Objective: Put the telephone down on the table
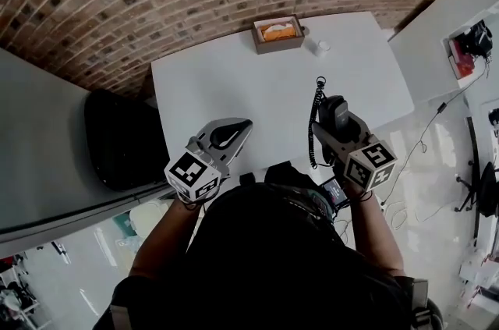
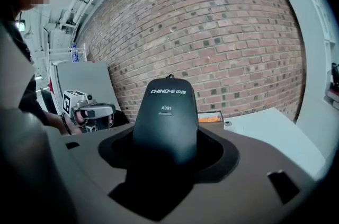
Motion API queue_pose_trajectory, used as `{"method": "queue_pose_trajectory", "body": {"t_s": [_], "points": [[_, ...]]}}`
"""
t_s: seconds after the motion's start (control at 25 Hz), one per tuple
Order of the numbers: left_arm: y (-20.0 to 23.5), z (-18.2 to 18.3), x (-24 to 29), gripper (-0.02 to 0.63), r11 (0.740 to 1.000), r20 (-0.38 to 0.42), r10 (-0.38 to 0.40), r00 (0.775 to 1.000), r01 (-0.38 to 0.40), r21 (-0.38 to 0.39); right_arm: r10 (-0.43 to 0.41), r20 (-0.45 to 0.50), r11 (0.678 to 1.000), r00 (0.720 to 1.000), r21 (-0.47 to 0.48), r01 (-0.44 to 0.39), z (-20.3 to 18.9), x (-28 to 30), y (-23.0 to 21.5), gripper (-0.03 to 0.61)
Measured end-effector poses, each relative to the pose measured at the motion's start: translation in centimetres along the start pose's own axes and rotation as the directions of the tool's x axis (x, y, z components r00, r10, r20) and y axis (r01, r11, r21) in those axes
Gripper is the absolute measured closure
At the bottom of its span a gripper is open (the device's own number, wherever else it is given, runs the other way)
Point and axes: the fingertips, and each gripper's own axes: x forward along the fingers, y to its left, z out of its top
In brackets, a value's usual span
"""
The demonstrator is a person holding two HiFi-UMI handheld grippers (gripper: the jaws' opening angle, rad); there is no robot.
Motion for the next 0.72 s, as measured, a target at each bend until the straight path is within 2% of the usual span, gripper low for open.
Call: {"method": "queue_pose_trajectory", "body": {"t_s": [0.4,0.72], "points": [[4.6,-0.9,4.0,0.606,0.994,-0.033,0.086,0.996,-0.088,-0.062,0.053,-0.111,0.997,0.992,-0.045,-0.058,-0.3,6.3,-5.3,0.298],[7.3,-2.0,8.5,0.606,0.989,-0.066,0.108,0.992,-0.114,-0.099,0.077,-0.186,0.997,0.980,-0.002,-0.078,-2.7,9.6,-10.4,0.296]]}}
